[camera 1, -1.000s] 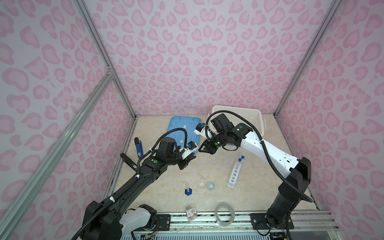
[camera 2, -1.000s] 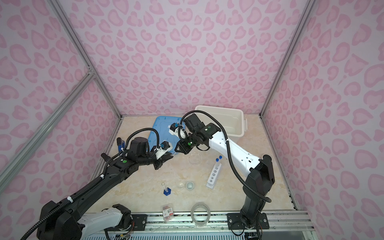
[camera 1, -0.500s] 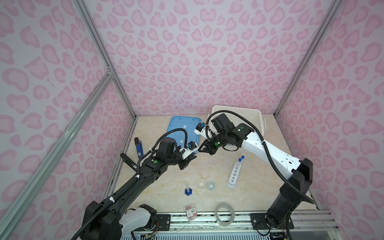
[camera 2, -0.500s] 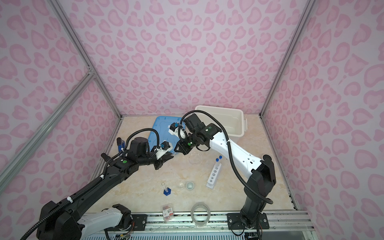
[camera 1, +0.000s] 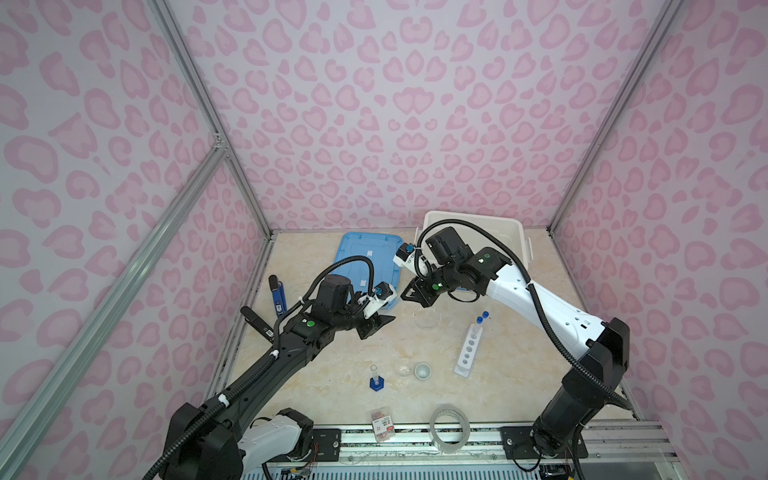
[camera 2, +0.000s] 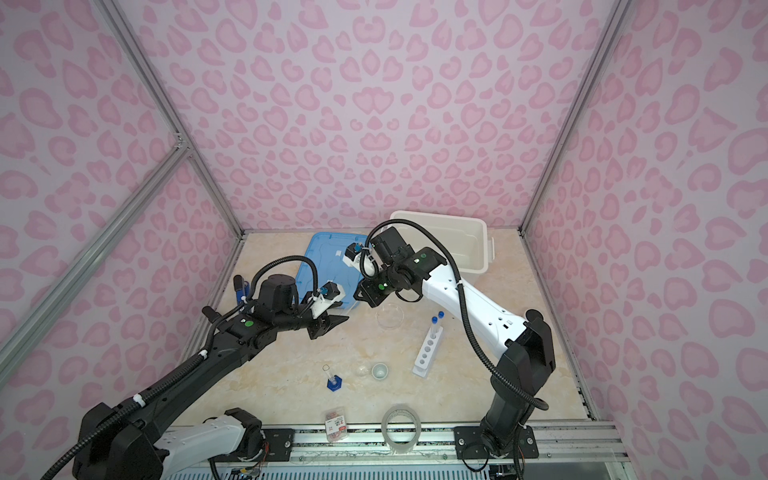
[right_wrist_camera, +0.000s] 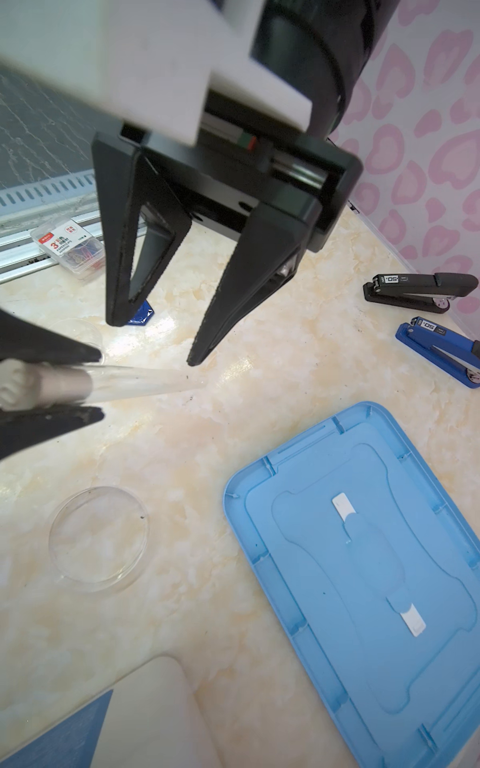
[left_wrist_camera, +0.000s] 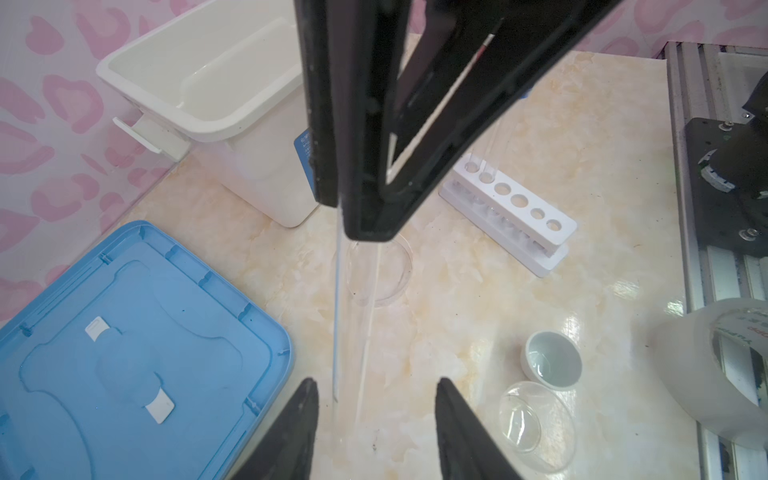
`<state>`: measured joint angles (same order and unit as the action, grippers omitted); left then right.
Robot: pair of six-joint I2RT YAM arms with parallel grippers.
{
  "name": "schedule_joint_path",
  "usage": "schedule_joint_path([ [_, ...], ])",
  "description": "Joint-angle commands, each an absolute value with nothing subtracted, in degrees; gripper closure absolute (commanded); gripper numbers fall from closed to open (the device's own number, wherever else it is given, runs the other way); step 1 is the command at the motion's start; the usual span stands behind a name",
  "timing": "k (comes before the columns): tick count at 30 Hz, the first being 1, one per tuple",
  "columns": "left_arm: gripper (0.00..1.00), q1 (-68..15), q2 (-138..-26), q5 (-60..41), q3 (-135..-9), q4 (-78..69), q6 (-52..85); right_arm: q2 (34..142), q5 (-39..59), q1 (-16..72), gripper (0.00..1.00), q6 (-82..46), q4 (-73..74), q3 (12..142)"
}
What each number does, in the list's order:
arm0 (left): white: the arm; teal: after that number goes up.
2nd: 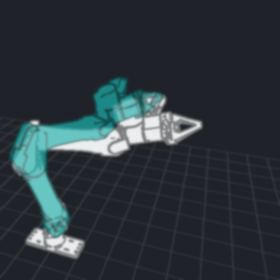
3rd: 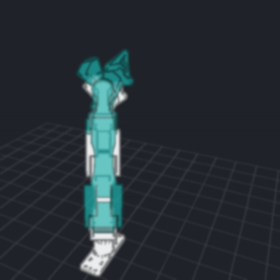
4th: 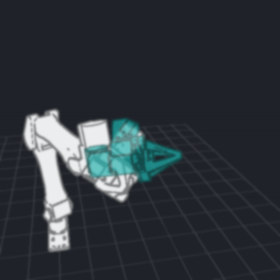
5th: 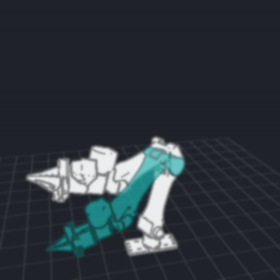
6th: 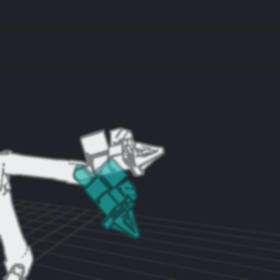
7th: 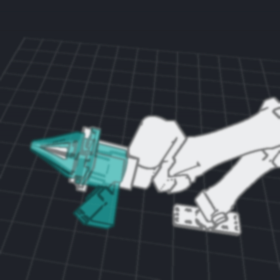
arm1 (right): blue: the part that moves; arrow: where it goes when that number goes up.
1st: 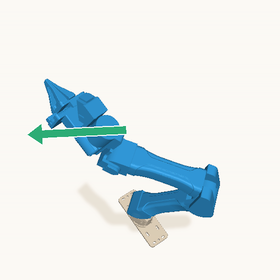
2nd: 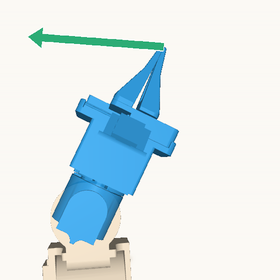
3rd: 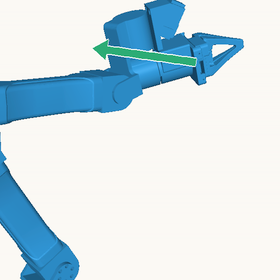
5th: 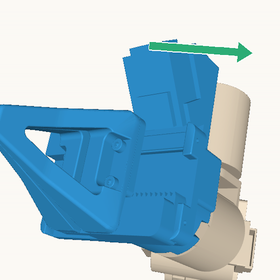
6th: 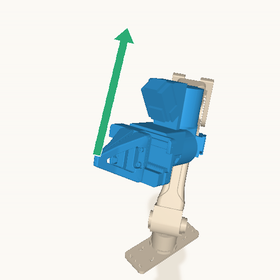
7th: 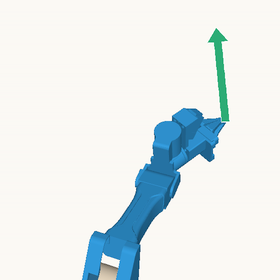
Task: Organize the chemistry lab equipment
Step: 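Close right gripper on the white cap and open left gripper, then carry the tube with right gripper over the white rack while left gripper withdraws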
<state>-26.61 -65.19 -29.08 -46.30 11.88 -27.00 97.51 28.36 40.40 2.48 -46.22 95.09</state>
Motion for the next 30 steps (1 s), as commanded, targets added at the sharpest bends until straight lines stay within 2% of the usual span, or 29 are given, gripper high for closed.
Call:
schedule_joint_path([
  [1,0.43,-26.54,-64.01,-28.8,-46.14,10.48,-27.07,97.14,24.84,39.88,0.94,1.67,-46.13,94.75],
  [6,0.37,-26.54,-61.96,-27.54,-45.75,9.26,-26.46,96.09,21.24,38.78,0.94,1.58,-48.41,94.83],
  [14,0.32,-26.46,-59.66,-24.75,-45.82,7.86,-24.52,93.0,11.4,38.92,0.94,2.51,-58.28,97.48],
  [20,0.31,-26.37,-60.29,-25.52,-46.88,8.26,-23.23,89.49,3.98,40.36,0.94,0.29,-66.78,97.91],
  [30,0.31,-26.37,-60.38,-25.93,-47.2,8.28,-22.33,84.34,-1.29,44.53,0.93,-5.02,-75.73,96.73],
])
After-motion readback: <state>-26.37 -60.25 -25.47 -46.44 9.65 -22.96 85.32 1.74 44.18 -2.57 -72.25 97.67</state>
